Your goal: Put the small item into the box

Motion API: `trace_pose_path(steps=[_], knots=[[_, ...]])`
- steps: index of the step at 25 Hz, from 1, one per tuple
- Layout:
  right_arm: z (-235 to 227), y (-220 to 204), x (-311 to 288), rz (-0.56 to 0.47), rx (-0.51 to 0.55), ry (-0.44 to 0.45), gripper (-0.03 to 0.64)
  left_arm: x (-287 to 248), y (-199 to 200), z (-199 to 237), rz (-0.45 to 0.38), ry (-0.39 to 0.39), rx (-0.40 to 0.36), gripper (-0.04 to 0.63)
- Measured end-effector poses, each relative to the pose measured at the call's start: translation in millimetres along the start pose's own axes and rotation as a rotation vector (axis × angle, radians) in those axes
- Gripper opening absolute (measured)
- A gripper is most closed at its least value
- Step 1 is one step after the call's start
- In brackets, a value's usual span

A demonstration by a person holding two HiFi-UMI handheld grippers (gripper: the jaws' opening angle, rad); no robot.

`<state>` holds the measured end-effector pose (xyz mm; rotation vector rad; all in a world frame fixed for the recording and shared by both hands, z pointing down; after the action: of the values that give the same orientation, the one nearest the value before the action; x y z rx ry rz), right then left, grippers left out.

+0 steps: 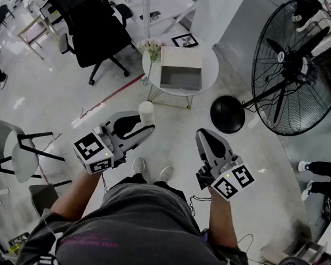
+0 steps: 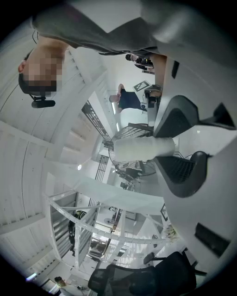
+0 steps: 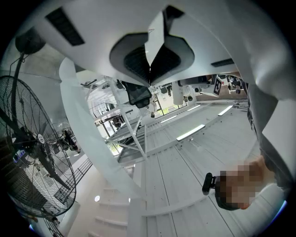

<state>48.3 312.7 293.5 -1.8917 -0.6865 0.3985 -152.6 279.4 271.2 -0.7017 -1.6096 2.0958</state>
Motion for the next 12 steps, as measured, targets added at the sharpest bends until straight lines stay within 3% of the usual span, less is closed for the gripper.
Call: trace_pose_path(steps=[12], knots=[[-2.9,0.2,-9.5,0.013,-0.006,-0.005,0.021,-6.2,0.6,6.7,0.002,-0.015,0.008,0.135]])
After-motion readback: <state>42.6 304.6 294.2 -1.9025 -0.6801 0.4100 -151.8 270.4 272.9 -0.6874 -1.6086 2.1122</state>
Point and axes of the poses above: the fingertips, and each gripper's own axes: x backward along the fingers, z to its left, y out of its top, the point moved 4 cm from there along x, backward along the fingers, and after that the axes turned 12 degrees about y, right-handed, at the moved point
